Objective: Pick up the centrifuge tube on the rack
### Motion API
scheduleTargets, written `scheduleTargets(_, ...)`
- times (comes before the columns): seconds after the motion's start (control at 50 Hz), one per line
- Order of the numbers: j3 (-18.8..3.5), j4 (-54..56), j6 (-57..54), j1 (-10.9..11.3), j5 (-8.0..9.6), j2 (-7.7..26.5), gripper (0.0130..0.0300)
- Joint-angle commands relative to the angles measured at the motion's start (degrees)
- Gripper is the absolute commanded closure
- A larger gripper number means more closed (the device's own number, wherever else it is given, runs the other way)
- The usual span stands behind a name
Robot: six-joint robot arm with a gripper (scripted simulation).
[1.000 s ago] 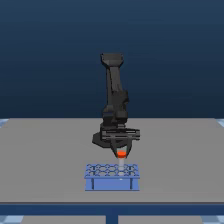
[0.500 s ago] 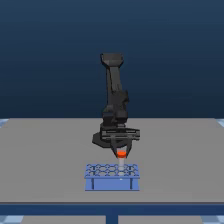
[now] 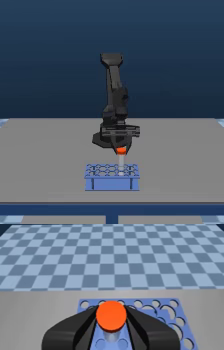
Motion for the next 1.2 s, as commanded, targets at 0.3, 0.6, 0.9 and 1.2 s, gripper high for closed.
scheduleTargets(0.3,-1.5,13.1,-13.9,0.0,3.09,-2.3,0.03)
scheduleTargets(0.6,-2.6,26.6,-27.7,0.0,4.47,-3.8,0.03)
scheduleTargets(0.9,-3.7,40.2,-41.4,0.0,5.1,-5.0,0.03)
scheduleTargets(1.2,-4.7,53.8,-55.2,0.0,5.21,-6.1,0.03)
